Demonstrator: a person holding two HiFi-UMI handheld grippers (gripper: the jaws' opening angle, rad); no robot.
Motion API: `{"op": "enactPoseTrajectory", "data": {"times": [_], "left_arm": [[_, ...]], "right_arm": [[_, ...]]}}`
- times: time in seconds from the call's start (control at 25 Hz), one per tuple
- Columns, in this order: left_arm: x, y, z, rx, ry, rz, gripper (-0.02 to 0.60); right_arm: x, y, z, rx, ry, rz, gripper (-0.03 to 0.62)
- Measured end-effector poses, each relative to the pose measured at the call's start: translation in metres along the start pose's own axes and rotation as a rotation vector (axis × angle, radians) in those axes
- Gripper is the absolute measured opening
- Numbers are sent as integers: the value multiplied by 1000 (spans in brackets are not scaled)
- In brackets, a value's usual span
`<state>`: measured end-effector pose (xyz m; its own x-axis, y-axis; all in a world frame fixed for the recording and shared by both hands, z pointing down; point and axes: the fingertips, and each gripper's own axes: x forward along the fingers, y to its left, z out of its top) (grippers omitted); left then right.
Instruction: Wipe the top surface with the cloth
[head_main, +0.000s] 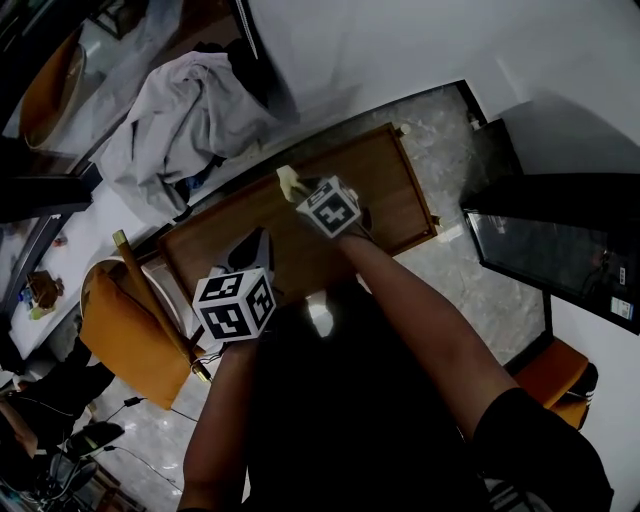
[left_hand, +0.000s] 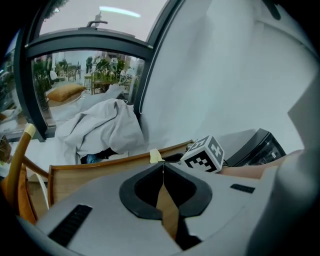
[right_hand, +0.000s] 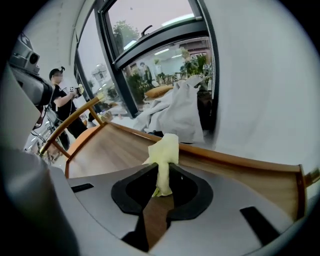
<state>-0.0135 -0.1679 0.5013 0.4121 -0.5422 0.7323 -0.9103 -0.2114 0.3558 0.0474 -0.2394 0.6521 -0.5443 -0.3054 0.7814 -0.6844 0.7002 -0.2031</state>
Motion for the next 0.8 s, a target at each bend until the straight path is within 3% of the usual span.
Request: {"op": "enactPoseTrajectory", "data": {"times": [0.48, 0.8], "left_arm": [[38, -55, 16, 20, 9, -48, 14], [48, -64, 18, 25, 20, -42, 14]], "right_arm": [[-37, -79, -20, 58, 8, -63, 66], [-64, -133, -32, 111, 14, -135, 67]]}}
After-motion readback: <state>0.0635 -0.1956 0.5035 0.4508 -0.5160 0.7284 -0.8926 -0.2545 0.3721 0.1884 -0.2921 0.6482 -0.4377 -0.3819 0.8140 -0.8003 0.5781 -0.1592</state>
